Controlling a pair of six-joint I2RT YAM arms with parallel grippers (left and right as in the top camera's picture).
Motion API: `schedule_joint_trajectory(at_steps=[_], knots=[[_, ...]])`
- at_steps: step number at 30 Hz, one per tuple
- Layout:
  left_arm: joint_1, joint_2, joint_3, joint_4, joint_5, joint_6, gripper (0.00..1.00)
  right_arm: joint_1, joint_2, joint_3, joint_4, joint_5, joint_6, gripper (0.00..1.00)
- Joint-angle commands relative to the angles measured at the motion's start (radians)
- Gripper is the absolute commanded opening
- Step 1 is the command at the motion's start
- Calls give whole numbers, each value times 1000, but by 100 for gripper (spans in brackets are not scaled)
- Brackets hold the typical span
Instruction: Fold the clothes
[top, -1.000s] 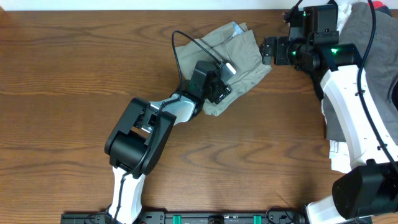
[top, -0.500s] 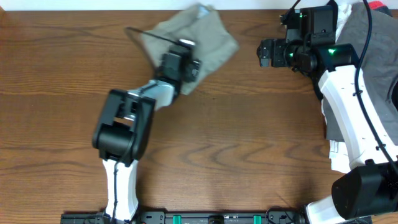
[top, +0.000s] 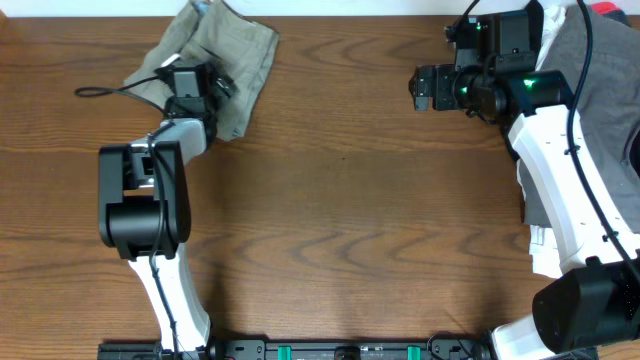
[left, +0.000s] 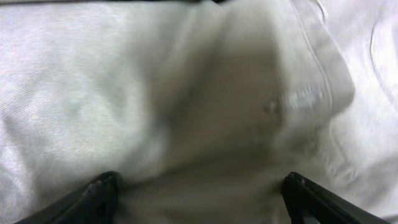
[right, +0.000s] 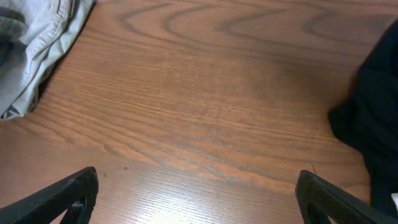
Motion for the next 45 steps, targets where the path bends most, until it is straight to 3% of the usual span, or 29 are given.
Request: schedule_joint_trajectory(at_steps=[1,9,14,17,22,26,29,33,35,38,45], knots=[[65,39,-29,-69,-20,-235,87,16,3,-6,-1,10,15,99],[152,39,-29,-93,16,-303,87,17,3,-6,7,10,15,99],[188,29,-29,-71,184,-289,88,17,3,-6,7,10,15,99],[188,7,-29,-31,298,-117,87,17,3,-6,14,10,15,99],[188,-84,-29,-9,577,312,87,17,3,-6,22,10,15,99],[188,-184,-29,-53,675,582,88,18,3,-6,22,10,15,99],[185,-238,-29,-85,634,757,87,23,3,-6,27,10,15,99],[168,-238,-29,-82,413,958,88,30,3,-6,37,10,15,99],[159,-205,-29,-35,339,1051,96,32,3,-6,48,10,17,99],[151,-144,-29,58,281,1181,97,43,4,-6,70,10,23,99],[154,-1,-29,251,262,1206,98,69,5,-6,71,10,22,99]])
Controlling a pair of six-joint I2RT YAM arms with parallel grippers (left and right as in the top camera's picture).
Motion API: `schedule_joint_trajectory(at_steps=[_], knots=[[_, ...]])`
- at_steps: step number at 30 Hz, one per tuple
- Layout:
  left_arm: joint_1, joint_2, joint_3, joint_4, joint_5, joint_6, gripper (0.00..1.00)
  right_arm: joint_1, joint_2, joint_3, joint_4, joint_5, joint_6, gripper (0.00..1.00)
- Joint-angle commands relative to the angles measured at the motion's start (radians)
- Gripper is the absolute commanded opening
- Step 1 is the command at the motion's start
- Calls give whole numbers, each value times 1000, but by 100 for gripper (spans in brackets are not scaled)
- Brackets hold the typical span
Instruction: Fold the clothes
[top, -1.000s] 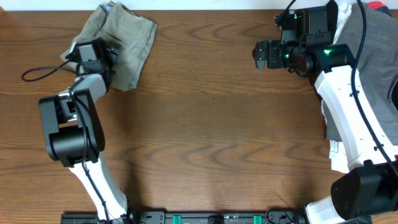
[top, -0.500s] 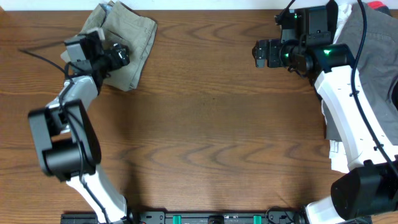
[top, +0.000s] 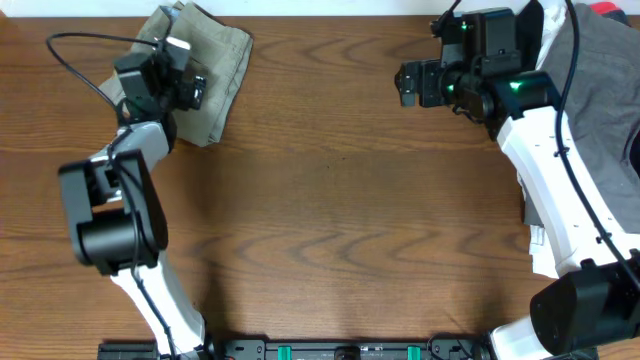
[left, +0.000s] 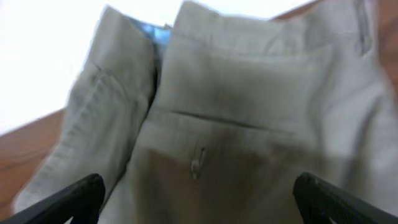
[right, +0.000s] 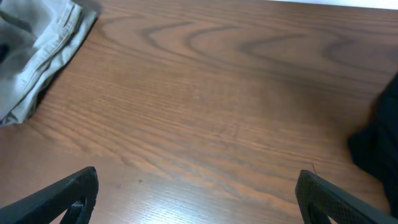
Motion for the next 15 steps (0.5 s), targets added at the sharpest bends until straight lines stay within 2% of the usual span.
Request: schedule_joint_trajectory(at_steps=[1,7,11,15], knots=[[2,68,-1,56,-59,60,98,12,5,-6,2,8,17,99],[4,195,-1,136,-161,22,98,12,5,-6,-18,8,17,99],[7,236,-1,129,-269,-219,98,15,5,-6,-19,8,18,99],[18,259,-1,16,-285,-496,98,16,5,-6,-13,8,17,99]])
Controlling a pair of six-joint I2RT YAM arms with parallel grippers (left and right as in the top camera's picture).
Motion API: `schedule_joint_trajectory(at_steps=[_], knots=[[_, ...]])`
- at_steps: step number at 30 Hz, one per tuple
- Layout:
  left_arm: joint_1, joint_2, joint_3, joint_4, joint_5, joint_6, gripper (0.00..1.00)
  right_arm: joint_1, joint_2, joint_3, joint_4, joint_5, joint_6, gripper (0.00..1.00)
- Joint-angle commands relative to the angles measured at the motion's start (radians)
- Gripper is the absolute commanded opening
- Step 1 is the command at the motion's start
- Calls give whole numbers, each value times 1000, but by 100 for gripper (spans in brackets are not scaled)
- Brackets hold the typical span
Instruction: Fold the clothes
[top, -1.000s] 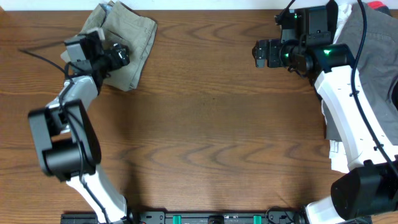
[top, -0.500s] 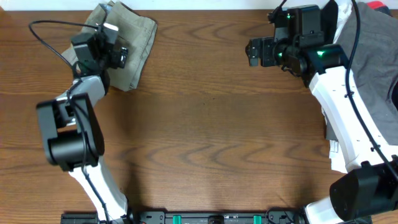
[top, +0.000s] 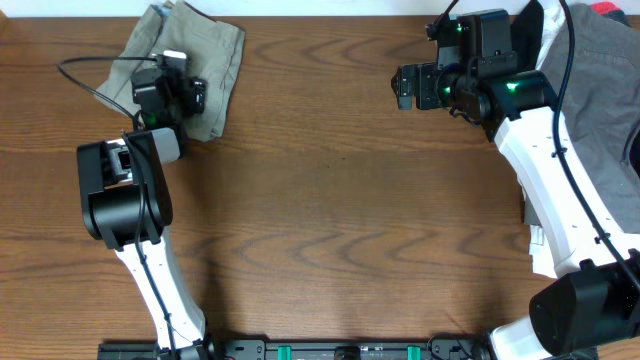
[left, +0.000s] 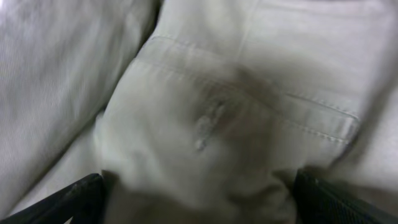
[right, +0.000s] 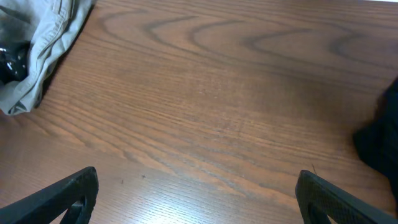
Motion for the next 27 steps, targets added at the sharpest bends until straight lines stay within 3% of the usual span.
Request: schedule_joint_trajectory(at_steps=[1,12,19,23,27], knots=[[23,98,-29,-133,-119,-304,98,13,5,-6,3,8,11,99],[24,100,-29,-372,-98,-802,98,15,5,-6,10,8,11,99],[24,100,-29,-489,50,-1017,98,23,5,-6,16,8,11,99],[24,100,-29,-491,105,-1092,98,25,5,-6,18,8,11,99],[25,100,-29,-412,204,-1095,98,25,5,-6,18,9,11,99]])
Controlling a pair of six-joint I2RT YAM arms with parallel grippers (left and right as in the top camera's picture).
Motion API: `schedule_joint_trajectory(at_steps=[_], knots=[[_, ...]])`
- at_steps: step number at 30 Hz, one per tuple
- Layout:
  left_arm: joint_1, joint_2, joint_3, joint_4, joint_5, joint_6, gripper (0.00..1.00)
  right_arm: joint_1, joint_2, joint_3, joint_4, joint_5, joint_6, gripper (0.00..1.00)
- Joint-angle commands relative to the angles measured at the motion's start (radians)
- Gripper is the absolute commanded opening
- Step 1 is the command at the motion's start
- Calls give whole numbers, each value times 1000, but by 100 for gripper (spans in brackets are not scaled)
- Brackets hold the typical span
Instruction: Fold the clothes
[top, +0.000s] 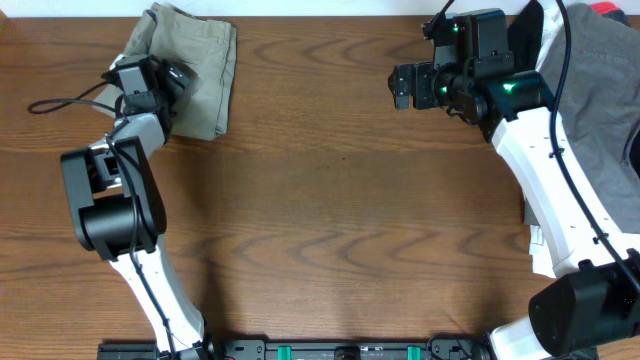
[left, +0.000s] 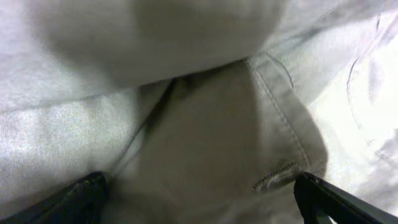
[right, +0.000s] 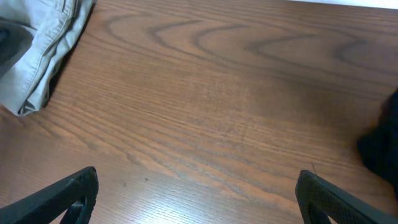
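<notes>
A folded khaki garment (top: 195, 70) lies at the table's far left corner. My left gripper (top: 160, 78) rests on its left part with fingers spread wide, open. In the left wrist view khaki cloth (left: 205, 124) fills the frame, with seams and a buttonhole, and the gripper (left: 208, 198) presses onto it. My right gripper (top: 400, 88) hovers open over bare wood at the far right; its view (right: 202, 199) shows the garment's edge (right: 43, 56) at upper left.
A heap of grey clothes (top: 600, 70) lies at the right edge under the right arm, with something red (top: 610, 8) at the far corner. A dark cloth (right: 382, 134) shows at the right wrist view's edge. The wooden table (top: 340, 220) spreads between the arms.
My left gripper has shifted left on the khaki garment, which now lies squarer and closer to the far left corner. The right gripper has hardly moved.
The khaki garment first lay rumpled and spread further right, my left gripper open on it. At each later moment the garment sat more to the left and more compact, the gripper still on it. The right gripper stayed open above bare wood, edging left.
</notes>
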Motion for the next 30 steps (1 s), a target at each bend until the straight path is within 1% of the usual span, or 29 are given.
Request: schedule_joint_trajectory(at_steps=[1,5,8,10,15,19,26,28,30], knots=[[-7,161,-115,-48,220,-142,98,12,5,-6,3,6,10,99],[-7,161,-115,35,330,-142,98,12,5,-6,2,6,10,99],[2,153,-115,41,332,-216,98,12,5,-6,2,6,10,99],[16,139,-115,42,331,-239,98,12,5,-6,2,6,10,99],[64,72,-115,27,331,-230,98,12,5,-6,3,6,6,99],[88,1,-115,-30,303,-227,98,12,5,-6,3,6,6,99],[85,-115,-115,-50,274,-174,98,12,5,-6,3,6,6,99],[85,-146,-115,-42,273,-127,97,12,5,-6,6,6,6,99],[86,-171,-115,-12,270,-40,98,11,5,-6,10,7,6,99]])
